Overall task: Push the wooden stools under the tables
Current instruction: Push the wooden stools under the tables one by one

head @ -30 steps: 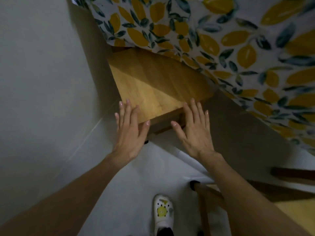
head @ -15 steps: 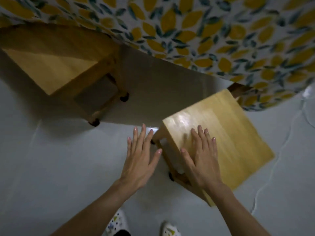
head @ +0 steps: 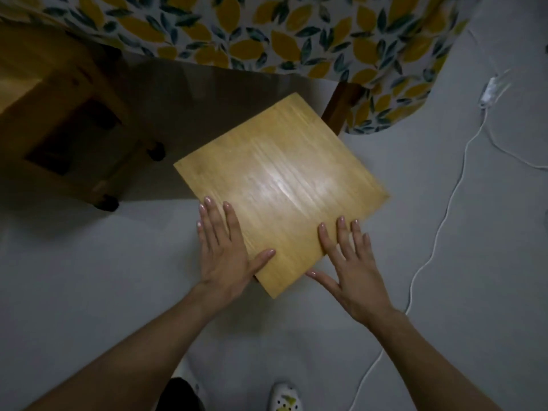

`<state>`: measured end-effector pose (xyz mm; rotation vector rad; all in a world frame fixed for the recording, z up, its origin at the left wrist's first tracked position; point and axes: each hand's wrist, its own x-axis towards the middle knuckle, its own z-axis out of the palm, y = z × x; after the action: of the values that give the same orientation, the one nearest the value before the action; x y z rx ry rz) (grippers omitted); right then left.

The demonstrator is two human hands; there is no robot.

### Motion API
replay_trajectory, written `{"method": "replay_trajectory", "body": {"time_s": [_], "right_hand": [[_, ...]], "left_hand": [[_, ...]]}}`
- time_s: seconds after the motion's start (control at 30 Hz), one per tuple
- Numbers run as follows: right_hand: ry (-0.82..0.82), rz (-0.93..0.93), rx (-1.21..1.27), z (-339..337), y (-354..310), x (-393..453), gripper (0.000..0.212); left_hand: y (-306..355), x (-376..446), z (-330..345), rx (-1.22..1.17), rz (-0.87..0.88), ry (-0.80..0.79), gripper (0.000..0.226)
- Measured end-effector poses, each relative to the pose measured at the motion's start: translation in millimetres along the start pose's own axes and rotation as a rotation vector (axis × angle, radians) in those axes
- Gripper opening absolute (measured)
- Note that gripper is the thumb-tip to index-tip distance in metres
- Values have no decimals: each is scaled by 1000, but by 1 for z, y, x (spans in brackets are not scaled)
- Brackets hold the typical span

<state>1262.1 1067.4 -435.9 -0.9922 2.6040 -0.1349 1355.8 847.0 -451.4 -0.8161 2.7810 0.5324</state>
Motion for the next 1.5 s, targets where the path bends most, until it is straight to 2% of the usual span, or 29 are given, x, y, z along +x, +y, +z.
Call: {"method": "replay_trajectory", "body": {"time_s": [0.17,0.37,0.7,0.97,1.1,1.23,1.5], "right_hand": [[15,-51,13,2,4,13,78],[6,-81,-19,-9,10,54,79],[-84,-97,-48,-59,0,190,109],[-46,-21,-55,-94,-8,295,98],[-35,-25,-84,-102,-7,316,100],[-110,14,-124,-109,-5,330,100],[-54,-3,-111,-108,-3,332,101]], "left_hand": [[0,9,-3,86,-15,-17,125],[1,45,-19,83,-38,-52,124],[-8,176,-71,182,-72,-73,119],[-12,278,-101,173,-59,-61,116],[-14,298,-109,161,-32,-64,115],[-13,313,-113,135,-17,-93,115],[-14,319,-114,99,-8,-75,118]]}}
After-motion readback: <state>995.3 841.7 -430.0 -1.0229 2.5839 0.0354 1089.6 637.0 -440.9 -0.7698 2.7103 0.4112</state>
